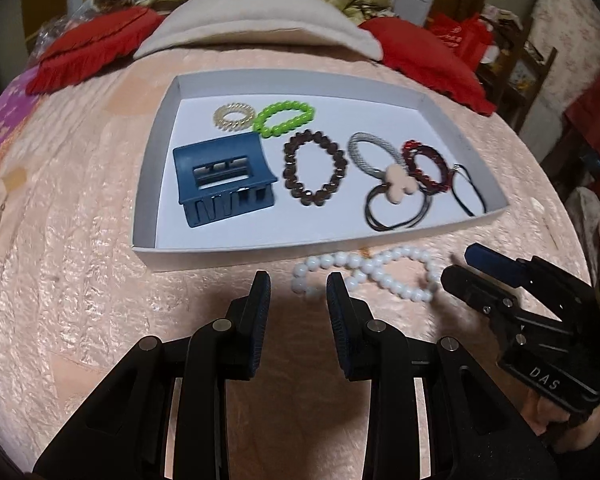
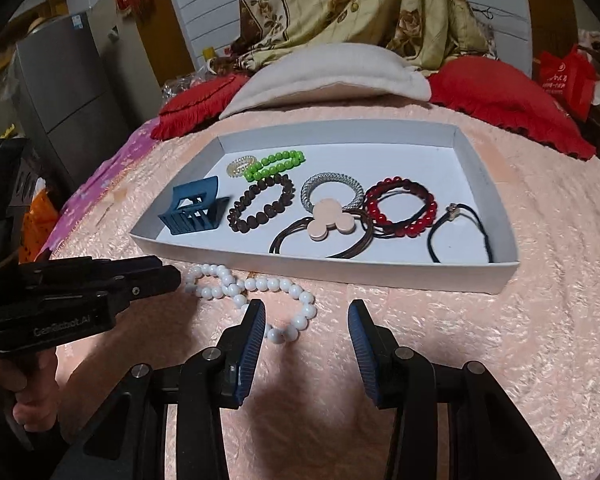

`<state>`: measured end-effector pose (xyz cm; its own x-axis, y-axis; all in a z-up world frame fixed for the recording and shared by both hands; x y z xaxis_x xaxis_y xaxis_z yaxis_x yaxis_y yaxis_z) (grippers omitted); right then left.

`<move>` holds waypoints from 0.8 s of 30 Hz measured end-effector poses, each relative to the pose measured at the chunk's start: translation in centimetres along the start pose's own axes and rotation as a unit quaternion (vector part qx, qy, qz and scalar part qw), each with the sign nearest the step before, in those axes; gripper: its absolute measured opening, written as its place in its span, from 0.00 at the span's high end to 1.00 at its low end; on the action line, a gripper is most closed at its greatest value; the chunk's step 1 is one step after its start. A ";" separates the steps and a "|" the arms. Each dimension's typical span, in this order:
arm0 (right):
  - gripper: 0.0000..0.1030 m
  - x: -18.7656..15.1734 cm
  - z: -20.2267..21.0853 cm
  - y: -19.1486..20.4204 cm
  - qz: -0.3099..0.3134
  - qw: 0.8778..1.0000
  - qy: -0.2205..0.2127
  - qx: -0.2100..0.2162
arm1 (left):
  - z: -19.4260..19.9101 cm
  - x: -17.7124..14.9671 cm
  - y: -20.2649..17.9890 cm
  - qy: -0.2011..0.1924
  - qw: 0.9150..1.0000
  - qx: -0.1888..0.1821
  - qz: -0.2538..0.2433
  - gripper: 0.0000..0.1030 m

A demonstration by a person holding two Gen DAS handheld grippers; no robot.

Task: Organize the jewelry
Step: 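Grasp the white bead bracelet with the right tool while the left tool grasps it too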

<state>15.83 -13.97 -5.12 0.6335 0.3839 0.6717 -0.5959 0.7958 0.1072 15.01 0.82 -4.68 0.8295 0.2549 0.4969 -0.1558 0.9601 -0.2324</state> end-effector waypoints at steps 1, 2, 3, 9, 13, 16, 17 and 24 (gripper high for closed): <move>0.62 0.1 -0.5 -0.1 0.000 1.000 0.003 -0.001 | -0.3 0.0 0.0 0.002 1.000 0.005 0.001 0.73; 0.65 0.2 -1.0 -0.2 -0.001 1.000 0.006 0.001 | -0.6 0.1 0.1 0.003 1.000 0.009 0.001 0.73; 0.66 0.3 -1.3 -0.2 -0.001 1.000 0.008 0.002 | -1.0 0.0 0.1 0.005 1.000 0.013 0.000 0.73; 0.70 0.5 -3.1 0.6 0.035 0.999 0.028 -0.020 | -1.9 0.1 -0.2 0.008 1.000 0.008 0.001 0.73; 0.72 -0.1 -2.9 1.1 0.080 0.995 0.045 -0.045 | -2.1 -0.4 -1.5 0.012 0.999 0.013 -0.051 0.73; 0.78 -0.4 -2.6 0.6 0.081 0.994 0.055 -0.041 | -2.1 -0.7 -1.9 0.006 0.997 0.026 -0.079 0.71; 0.82 -0.5 -2.4 0.5 0.081 0.994 0.057 -0.040 | -2.1 -0.7 -1.8 0.006 0.997 0.025 -0.078 0.71; 0.90 -1.1 -1.8 0.1 0.087 0.993 0.061 -0.043 | -1.7 -2.1 -3.0 0.020 0.993 0.004 -0.119 0.67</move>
<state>15.98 -13.40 -7.16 0.5833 0.5692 0.5794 -0.6608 0.7474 -0.0689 14.64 -2.81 -6.40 0.8640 0.0155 0.5033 0.0437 0.9935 -0.1056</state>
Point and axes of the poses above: each gripper's, at about its wrist camera, not at the fingertips, and z roughly against the way its jaws point, y to its left, x to its top, the point moved 7 cm from there along -z, roughly the way its jaws point, and after that the axes turned 7 degrees about z, right-handed, at the moved point
